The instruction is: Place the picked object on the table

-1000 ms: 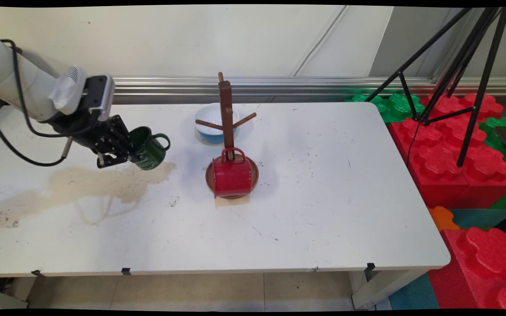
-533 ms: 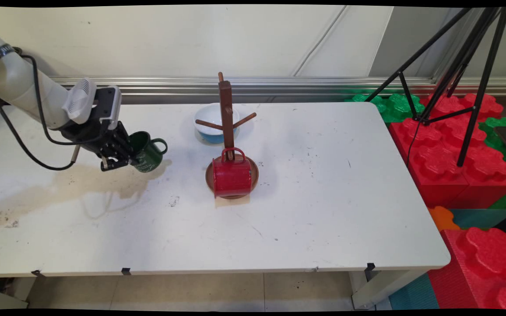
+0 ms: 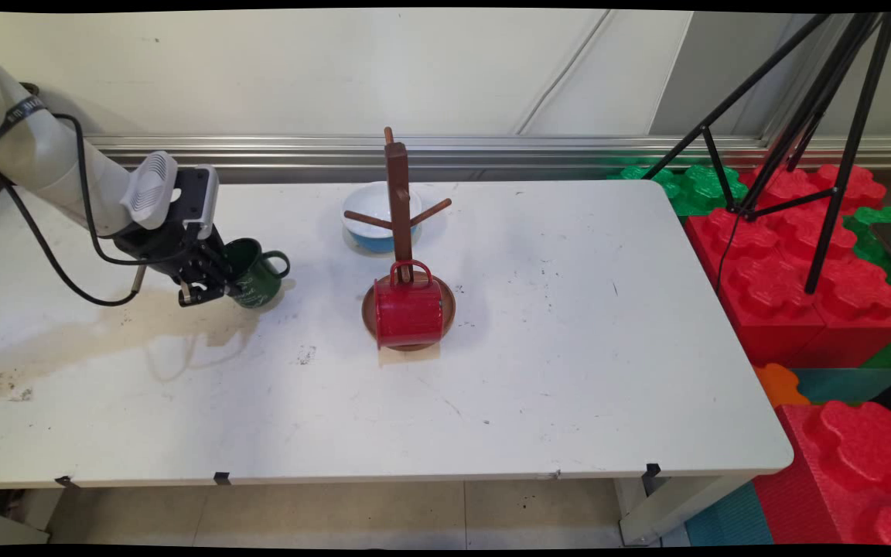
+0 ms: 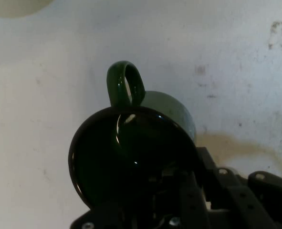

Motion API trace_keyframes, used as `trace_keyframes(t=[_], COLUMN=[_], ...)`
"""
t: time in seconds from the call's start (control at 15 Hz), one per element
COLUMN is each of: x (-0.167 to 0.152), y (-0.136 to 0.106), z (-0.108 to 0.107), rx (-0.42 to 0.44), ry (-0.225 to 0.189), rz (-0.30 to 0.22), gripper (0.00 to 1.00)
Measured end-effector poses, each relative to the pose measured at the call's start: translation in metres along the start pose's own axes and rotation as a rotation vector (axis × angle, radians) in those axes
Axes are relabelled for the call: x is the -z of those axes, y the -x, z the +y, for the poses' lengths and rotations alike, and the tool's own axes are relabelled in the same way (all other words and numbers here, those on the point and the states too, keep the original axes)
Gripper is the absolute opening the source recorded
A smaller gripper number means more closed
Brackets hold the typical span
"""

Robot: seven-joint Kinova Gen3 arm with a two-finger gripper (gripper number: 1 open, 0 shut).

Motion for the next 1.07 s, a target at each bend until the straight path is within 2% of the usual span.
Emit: trace_keyframes(t=[0.53, 0.6, 1.07], x=[-0.01, -0.011, -0.011], y=[0.004, 0.005, 0.004], z=[0.0, -0.001, -0.003], rx=[-0.004, -0.003, -0.003], ry=[0.008, 0.009, 0.016], rz=[-0.018, -0.019, -0.008], gripper=[0.0, 1.0, 1.0])
